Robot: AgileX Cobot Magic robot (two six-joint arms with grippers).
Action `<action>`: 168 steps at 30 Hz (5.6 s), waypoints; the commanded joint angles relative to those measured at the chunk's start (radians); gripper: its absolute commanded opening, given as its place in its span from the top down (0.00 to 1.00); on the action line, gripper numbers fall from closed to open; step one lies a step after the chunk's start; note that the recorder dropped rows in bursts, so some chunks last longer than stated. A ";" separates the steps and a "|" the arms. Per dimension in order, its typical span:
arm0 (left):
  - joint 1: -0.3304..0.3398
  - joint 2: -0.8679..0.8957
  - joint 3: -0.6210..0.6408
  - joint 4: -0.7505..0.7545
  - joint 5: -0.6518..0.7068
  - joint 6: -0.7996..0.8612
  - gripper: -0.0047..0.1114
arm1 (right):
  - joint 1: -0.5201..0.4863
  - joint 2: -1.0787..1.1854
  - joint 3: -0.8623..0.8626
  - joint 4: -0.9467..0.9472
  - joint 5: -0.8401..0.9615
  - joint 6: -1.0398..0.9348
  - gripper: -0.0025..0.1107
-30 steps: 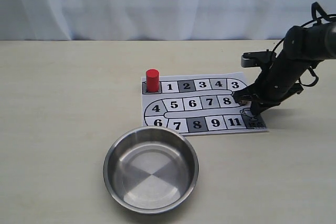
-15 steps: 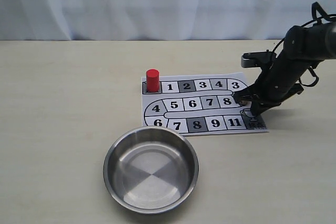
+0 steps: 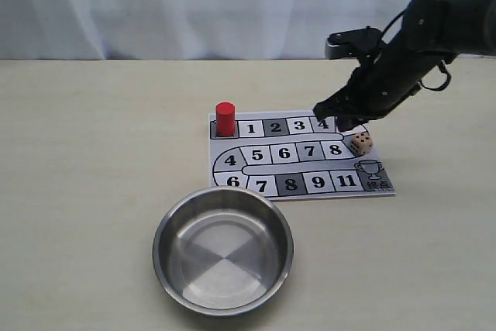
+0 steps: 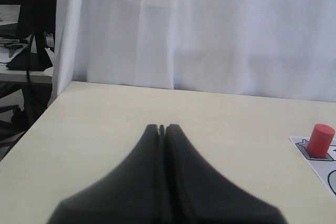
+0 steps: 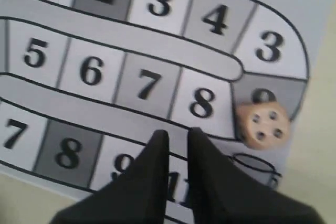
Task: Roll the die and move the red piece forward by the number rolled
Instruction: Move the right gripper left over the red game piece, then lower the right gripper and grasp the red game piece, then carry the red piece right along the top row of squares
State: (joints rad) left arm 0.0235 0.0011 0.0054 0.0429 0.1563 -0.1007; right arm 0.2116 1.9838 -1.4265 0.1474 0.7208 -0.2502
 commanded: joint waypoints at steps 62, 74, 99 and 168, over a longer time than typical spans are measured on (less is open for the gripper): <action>0.000 -0.001 -0.005 0.001 -0.012 0.000 0.96 | 0.291 0.403 -0.271 0.181 -0.629 -0.027 0.61; 0.000 -0.001 -0.005 0.001 -0.012 0.000 0.96 | 0.288 0.356 -0.271 0.181 -0.565 -0.084 0.94; 0.000 -0.001 -0.005 0.001 -0.014 0.000 0.96 | 0.205 0.379 -0.271 0.181 -0.465 -0.095 0.94; 0.000 -0.001 -0.005 0.001 -0.013 0.000 0.96 | -0.012 0.241 -0.155 0.143 -0.454 -0.105 0.94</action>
State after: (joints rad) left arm 0.0235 0.0011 0.0054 0.0429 0.1563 -0.1007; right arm 0.2221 2.2368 -1.5826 0.3036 0.2860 -0.3506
